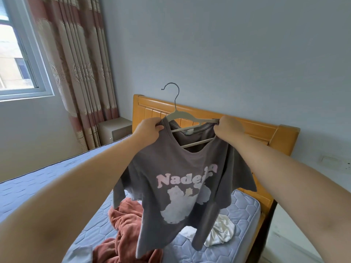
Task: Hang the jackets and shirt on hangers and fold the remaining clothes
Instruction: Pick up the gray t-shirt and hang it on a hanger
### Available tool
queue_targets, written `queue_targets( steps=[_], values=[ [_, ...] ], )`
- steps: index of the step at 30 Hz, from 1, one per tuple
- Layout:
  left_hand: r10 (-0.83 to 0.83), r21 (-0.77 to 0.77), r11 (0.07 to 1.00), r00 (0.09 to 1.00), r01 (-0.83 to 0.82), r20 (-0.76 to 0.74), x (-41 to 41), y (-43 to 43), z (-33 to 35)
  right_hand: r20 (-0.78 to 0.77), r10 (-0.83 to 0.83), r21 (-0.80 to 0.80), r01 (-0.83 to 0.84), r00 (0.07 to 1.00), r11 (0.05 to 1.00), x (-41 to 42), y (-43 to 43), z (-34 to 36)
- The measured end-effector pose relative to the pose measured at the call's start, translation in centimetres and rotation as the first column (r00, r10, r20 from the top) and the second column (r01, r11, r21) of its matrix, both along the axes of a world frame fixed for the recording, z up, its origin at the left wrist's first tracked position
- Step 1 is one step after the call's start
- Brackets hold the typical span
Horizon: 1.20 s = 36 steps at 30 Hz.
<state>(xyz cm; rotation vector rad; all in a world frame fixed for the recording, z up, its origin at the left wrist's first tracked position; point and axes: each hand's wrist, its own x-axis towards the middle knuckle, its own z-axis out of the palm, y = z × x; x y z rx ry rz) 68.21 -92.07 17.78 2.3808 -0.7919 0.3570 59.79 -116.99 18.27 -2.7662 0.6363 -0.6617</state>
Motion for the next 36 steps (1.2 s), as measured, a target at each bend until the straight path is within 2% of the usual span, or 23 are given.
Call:
queue_targets(
  steps=[2, 4, 7, 8, 10, 11, 14, 15, 18, 20, 24, 27, 30, 33, 35, 36],
  values=[
    [-0.018, 0.095, 0.995, 1.0, 0.017, 0.017, -0.1, 0.2, -0.2, 0.093, 0.051, 0.053, -0.056, 0.994, 0.997, 0.0, 0.6, 1.0],
    [-0.029, 0.179, 0.984, 0.998, 0.019, 0.051, -0.6, 0.0, -0.4, 0.148, 0.17, 0.022, -0.175, 0.974, 0.984, 0.2, 1.8, 1.8],
    [-0.03, 0.115, 0.993, 0.998, 0.023, 0.064, -0.9, -0.7, -0.4, -0.003, 0.38, 0.036, -0.38, 0.925, 0.924, 0.2, 3.8, 2.2],
    [-0.024, 0.093, 0.996, 0.998, 0.018, 0.06, -1.0, -0.8, -0.4, 0.013, 0.396, 0.027, -0.397, 0.918, 0.918, 0.3, 3.8, 2.2],
    [-0.022, 0.073, 0.997, 0.999, 0.019, 0.043, -1.1, -1.0, -0.5, 0.169, 0.336, -0.092, -0.325, 0.927, 0.941, 0.2, 2.8, 2.1],
    [-0.027, 0.062, 0.998, 0.999, 0.024, 0.039, -1.2, -1.1, -0.4, 0.192, 0.299, -0.11, -0.282, 0.935, 0.953, 0.2, 2.2, 1.9],
    [-0.056, 0.017, 0.998, 0.997, 0.055, 0.045, -1.6, -1.4, -0.1, 0.017, 0.229, 0.0, -0.229, 0.973, 0.973, 0.1, 1.4, 1.3],
    [-0.067, 0.004, 0.998, 0.996, 0.067, 0.051, -1.7, -1.5, 0.1, 0.01, 0.198, -0.025, -0.198, 0.98, 0.98, 0.0, 1.5, 0.9],
    [-0.104, -0.03, 0.994, 0.993, 0.106, 0.063, -1.7, -1.1, 0.5, 0.177, 0.092, -0.171, -0.062, 0.98, 0.983, -0.2, 1.7, 0.4],
    [-0.092, -0.012, 0.996, 0.994, 0.093, 0.062, -1.3, 0.0, 0.8, 0.248, 0.033, -0.148, 0.004, 0.968, 0.989, -0.2, 1.2, 0.8],
    [0.013, 0.164, 0.986, 0.999, -0.006, -0.044, 1.4, 3.7, -0.5, 0.351, -0.03, -0.062, 0.055, 0.936, 0.997, -1.1, -0.7, 1.7],
    [0.059, 0.174, 0.984, 0.991, -0.037, -0.121, 2.7, 5.0, -1.5, 0.404, -0.061, -0.019, 0.075, 0.913, 0.997, -1.5, -1.7, 1.3],
    [0.11, 0.12, 0.988, 0.99, -0.1, -0.082, 2.4, 5.0, -1.6, 0.413, -0.089, 0.024, 0.086, 0.906, 0.996, -1.5, -1.7, 0.7],
    [0.186, 0.154, 0.971, 0.982, -0.181, -0.024, 2.6, 5.7, -2.8, 0.432, -0.106, 0.026, 0.105, 0.896, 0.994, -1.6, -1.7, 0.2],
    [0.31, 0.16, 0.938, 0.951, -0.307, 0.004, 2.5, 6.8, -3.7, 0.442, -0.126, 0.042, 0.119, 0.888, 0.992, -1.8, -1.7, 0.1],
    [0.395, 0.223, 0.897, 0.918, -0.383, -0.013, 2.1, 7.1, -4.0, 0.442, -0.135, 0.049, 0.126, 0.887, 0.991, -1.9, -1.6, 0.0]
  ],
)
